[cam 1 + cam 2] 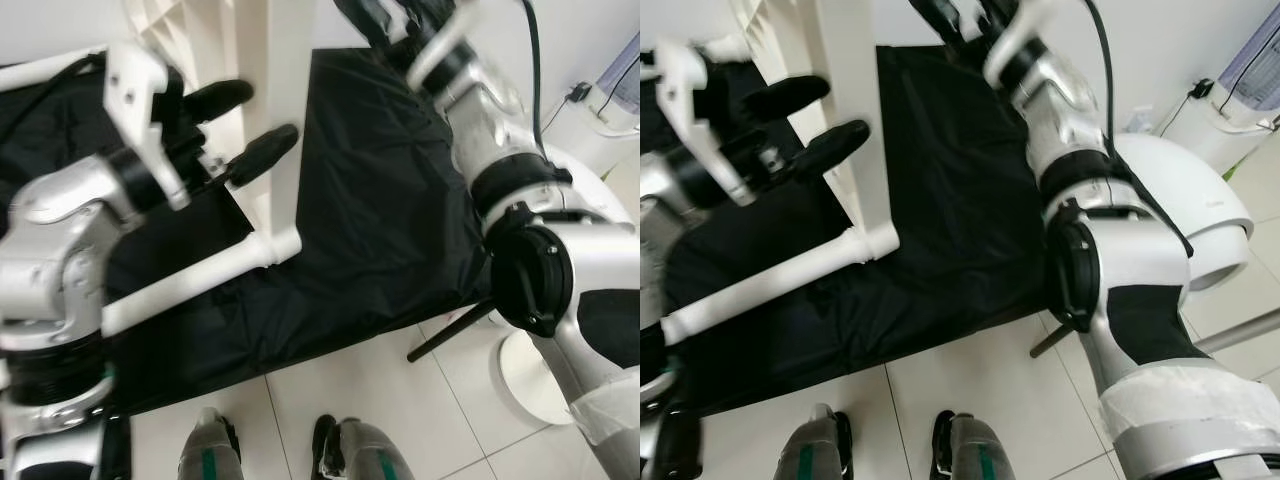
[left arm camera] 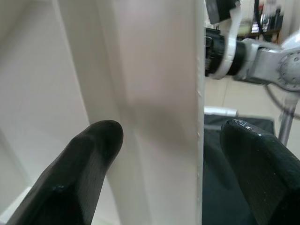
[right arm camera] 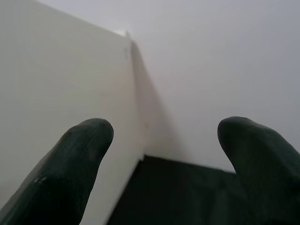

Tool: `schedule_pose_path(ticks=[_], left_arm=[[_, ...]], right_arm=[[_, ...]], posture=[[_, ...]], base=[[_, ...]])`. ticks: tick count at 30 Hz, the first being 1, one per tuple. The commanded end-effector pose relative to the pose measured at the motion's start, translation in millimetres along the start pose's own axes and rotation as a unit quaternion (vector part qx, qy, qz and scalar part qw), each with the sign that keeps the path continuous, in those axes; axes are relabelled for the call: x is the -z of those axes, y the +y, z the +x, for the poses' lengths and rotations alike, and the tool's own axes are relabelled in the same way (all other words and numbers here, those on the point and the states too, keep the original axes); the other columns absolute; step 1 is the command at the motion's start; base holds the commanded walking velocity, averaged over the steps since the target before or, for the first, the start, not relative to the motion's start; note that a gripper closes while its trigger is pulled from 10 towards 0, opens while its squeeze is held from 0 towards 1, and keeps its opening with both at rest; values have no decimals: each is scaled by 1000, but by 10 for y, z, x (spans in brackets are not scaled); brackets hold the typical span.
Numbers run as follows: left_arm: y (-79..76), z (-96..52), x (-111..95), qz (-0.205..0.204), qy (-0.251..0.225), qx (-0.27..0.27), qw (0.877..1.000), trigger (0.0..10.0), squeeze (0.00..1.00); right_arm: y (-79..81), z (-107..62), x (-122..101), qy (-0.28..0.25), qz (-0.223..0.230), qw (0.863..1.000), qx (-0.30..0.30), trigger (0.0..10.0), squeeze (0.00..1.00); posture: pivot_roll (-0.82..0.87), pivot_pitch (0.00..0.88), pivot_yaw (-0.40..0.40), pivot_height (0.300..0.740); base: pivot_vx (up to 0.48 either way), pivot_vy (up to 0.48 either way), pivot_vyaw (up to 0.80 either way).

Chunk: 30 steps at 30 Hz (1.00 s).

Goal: Building children table

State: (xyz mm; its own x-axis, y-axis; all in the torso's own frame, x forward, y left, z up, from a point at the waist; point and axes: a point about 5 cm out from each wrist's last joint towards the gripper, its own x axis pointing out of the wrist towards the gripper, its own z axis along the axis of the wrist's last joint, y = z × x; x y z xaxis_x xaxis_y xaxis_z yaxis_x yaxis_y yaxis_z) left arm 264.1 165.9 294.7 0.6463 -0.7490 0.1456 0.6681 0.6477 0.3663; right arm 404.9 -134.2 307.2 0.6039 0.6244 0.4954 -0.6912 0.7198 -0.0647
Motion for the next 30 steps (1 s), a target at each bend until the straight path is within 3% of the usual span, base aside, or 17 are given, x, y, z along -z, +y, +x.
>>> schedule_pose_path(ticks=[1, 3, 4, 6, 7, 9, 14, 17, 19, 21, 24, 27, 30], left_arm=[[115, -106, 150, -10, 49, -48, 998, 10000, 0], [129, -188, 201, 1, 73, -44, 996, 10000, 0], [129, -188, 201, 1, 73, -44, 996, 10000, 0], [146, -250, 293, 5, 98, -54, 994, 10000, 0], [146, -250, 293, 5, 98, -54, 994, 10000, 0], [109, -262, 338, 0, 107, -44, 993, 10000, 0], [53, -274, 328, -16, 103, -20, 994, 10000, 0], [58, -343, 380, -31, 109, -16, 993, 10000, 0], [58, -343, 380, -31, 109, -16, 993, 10000, 0], [118, -379, 450, -34, 121, -43, 991, 10000, 0], [387, -484, 649, -78, 126, -201, 968, 10000, 0], [405, -516, 698, -94, 125, -237, 959, 10000, 0], [394, -526, 706, -96, 123, -245, 957, 10000, 0]], right_arm=[[-30, -25, -44, 0, -20, 1000, -1, 10000, 0], [-107, -200, 61, 20, -24, 999, 22, 10000, 0], [-107, -200, 61, 20, -24, 999, 22, 10000, 0], [-158, -418, 193, 42, -32, 998, 38, 10000, 0], [-158, -418, 193, 42, -32, 998, 38, 10000, 0], [-178, -642, 321, 65, -38, 996, 50, 10000, 0], [-181, -783, 390, 79, -34, 995, 56, 10000, 0], [-181, -958, 456, 88, -37, 993, 67, 10000, 0], [-181, -958, 456, 88, -37, 993, 67, 10000, 0], [-168, -1034, 481, 86, -37, 993, 74, 10000, 0], [-15, -1261, 580, 76, -20, 991, 106, 10000, 0], [45, -1346, 615, 81, -9, 990, 118, 10000, 0], [65, -1380, 632, 85, -3, 989, 121, 10000, 0]], posture=[[36, 114, -125, 740], [42, 120, -125, 740], [42, 120, -125, 740], [45, 133, -115, 740], [45, 133, -115, 740], [43, 135, -107, 740], [45, 140, -103, 740], [55, 143, -97, 740], [55, 143, -97, 740], [58, 144, -96, 740], [78, 162, -97, 740], [84, 169, -96, 740], [84, 169, -96, 740]], base=[[0, 0, 0], [0, 0, 0], [0, 0, 0], [0, 0, 0], [0, 0, 0], [0, 0, 0], [0, 0, 0], [0, 0, 0], [0, 0, 0], [0, 0, 0], [0, 0, 0], [0, 0, 0], [0, 0, 0]])
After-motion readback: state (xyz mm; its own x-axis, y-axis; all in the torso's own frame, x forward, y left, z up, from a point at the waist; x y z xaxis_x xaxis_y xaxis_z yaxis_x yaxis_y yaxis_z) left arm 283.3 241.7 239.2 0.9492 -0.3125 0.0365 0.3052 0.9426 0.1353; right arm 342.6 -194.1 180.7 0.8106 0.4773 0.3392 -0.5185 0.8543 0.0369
